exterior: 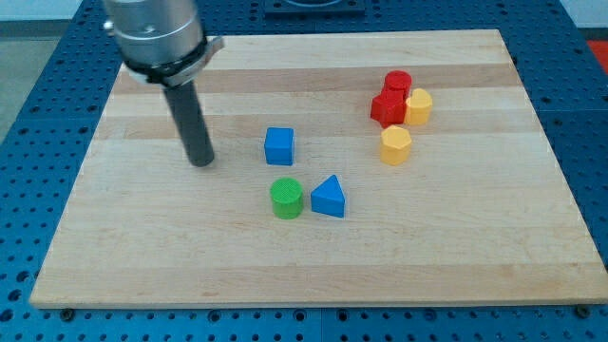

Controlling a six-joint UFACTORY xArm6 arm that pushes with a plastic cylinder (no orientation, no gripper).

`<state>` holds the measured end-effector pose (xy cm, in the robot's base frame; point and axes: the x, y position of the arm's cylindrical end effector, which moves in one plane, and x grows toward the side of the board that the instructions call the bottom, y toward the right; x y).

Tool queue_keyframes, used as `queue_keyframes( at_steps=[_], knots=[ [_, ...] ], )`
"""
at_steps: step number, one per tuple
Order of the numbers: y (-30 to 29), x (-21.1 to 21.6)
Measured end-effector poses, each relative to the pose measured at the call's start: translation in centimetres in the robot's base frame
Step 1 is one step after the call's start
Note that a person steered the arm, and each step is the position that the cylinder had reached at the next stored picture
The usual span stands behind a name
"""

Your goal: Push the green circle closer to the blue cube

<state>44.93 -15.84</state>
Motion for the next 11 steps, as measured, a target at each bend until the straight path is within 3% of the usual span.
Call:
queue_keyframes(
  at_steps=[2, 3, 4, 6, 11],
  knots=[
    [1.4, 9.6],
    [7.6, 13.2],
    [14.0, 13.6],
    [15.8, 13.5],
    [13.5, 0.3]
  ],
)
